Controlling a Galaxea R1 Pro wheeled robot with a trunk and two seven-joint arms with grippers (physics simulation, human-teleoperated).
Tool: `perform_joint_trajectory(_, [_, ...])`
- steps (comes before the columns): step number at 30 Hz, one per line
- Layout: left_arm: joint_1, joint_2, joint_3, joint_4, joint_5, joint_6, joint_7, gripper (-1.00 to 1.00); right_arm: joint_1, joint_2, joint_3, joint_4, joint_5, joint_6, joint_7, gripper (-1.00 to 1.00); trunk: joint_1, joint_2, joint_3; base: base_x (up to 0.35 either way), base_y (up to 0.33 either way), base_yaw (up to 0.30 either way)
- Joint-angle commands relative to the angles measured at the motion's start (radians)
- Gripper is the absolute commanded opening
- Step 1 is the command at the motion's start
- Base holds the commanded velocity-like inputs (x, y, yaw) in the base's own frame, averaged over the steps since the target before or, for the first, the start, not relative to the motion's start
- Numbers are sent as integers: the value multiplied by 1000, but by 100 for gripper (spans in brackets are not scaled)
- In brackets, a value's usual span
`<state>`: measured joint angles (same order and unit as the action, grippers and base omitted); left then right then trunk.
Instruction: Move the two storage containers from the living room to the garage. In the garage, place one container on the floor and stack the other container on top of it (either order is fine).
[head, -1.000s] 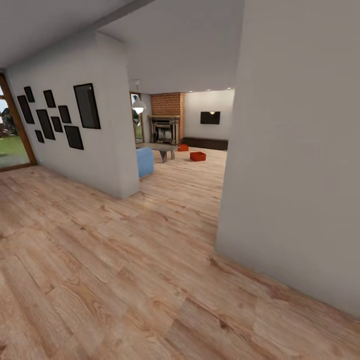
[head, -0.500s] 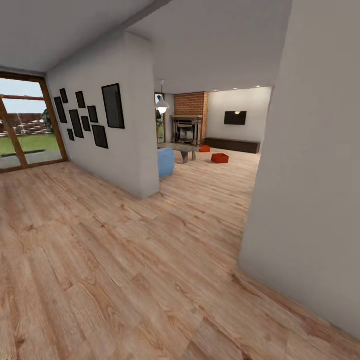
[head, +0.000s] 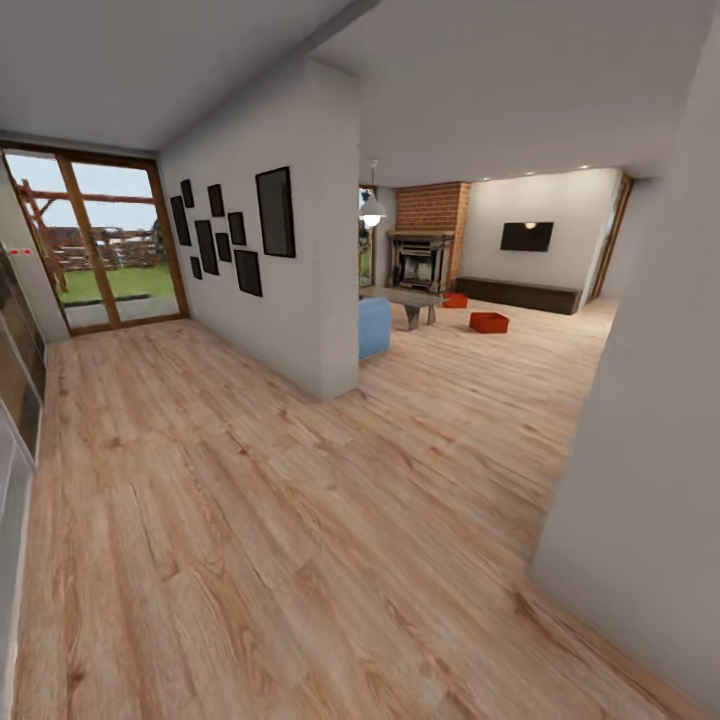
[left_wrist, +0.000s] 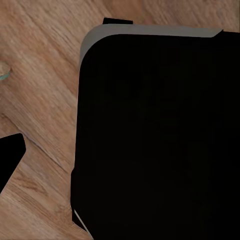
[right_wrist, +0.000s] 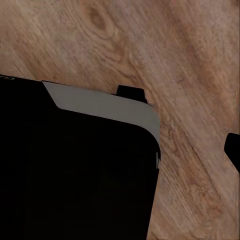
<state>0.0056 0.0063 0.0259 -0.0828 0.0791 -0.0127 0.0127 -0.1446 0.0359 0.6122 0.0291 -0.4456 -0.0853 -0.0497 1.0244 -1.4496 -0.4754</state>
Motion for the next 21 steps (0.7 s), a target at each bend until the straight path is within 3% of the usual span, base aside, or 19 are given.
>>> perform_joint_trajectory(1, [1,0,2,-2,8,-1,0,100,-1,1,8,3,-8,-5,-1,100,1,0,-1,323,0,272])
perform_joint_trajectory(10, [1,0,2,-2,8,0,0,100,-1,0,8,3,-8,-5,-1,100,1,0,-1,323,0,260])
perform_joint_trajectory(21, [1,-1,2,-2,10,0,0,100,-1,-1,7,3,-8,-5,-1,100,1,0,-1,323,0,26])
